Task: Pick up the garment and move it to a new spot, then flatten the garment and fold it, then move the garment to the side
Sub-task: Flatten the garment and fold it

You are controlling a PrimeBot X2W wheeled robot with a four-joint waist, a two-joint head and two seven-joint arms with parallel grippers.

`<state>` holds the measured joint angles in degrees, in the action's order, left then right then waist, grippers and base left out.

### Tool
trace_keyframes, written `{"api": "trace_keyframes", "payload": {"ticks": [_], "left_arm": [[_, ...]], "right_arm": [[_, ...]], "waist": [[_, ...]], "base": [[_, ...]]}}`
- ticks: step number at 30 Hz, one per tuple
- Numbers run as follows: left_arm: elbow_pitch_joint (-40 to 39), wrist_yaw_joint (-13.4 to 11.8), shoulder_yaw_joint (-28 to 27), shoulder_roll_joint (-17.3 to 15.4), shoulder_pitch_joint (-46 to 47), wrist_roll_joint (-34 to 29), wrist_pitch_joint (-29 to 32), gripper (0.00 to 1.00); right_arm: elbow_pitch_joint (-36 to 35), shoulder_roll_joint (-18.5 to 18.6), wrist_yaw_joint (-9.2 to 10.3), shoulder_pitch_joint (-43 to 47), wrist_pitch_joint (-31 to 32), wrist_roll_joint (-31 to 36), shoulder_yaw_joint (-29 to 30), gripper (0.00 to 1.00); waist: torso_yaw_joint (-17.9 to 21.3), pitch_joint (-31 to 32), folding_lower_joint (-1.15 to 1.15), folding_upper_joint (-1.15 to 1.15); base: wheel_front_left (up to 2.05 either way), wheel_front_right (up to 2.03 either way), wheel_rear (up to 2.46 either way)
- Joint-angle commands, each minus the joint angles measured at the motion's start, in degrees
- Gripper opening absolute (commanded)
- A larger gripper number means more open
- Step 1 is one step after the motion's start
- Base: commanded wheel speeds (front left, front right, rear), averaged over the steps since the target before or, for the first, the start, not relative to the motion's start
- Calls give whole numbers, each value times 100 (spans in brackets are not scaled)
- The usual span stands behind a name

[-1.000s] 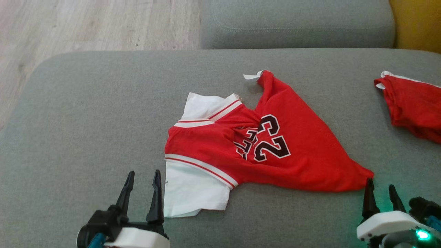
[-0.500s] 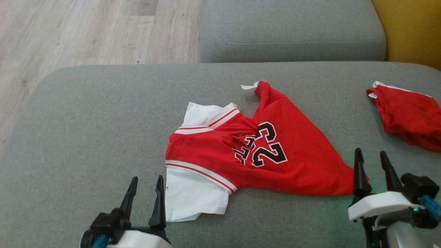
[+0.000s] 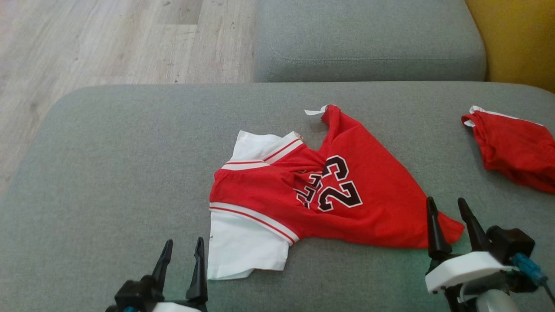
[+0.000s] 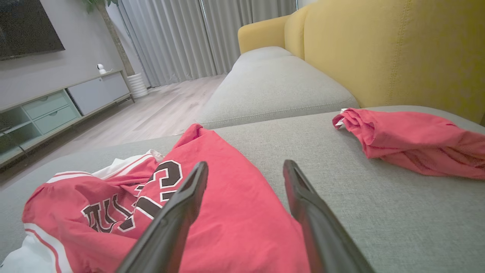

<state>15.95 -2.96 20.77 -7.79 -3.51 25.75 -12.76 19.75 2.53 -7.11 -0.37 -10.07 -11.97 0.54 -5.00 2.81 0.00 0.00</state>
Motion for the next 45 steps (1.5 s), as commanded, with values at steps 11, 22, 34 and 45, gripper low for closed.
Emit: {"api": "trace_keyframes", "payload": {"ticks": [11, 22, 34, 45], "left_arm": [[43, -10, 42, 13, 430, -44, 159, 100], [1047, -113, 94, 160, 694, 168, 660, 100], [1443, -7, 300, 241, 820, 312, 1110, 0], [865, -105, 330, 156, 794, 240, 918, 0]], "right_arm": [[-398, 35, -37, -138, 118, 200, -215, 100], [-581, 35, -37, -268, 276, 429, -7, 100], [-482, 35, -37, -384, 789, 1040, 649, 100], [533, 35, -37, -721, 1341, 1555, 1184, 100]], "waist": [[37, -117, 0, 0], [353, -562, 0, 0], [399, -780, 0, 0], [66, -824, 0, 0]], "base": [[0, 0, 0], [0, 0, 0], [0, 0, 0], [0, 0, 0]]}}
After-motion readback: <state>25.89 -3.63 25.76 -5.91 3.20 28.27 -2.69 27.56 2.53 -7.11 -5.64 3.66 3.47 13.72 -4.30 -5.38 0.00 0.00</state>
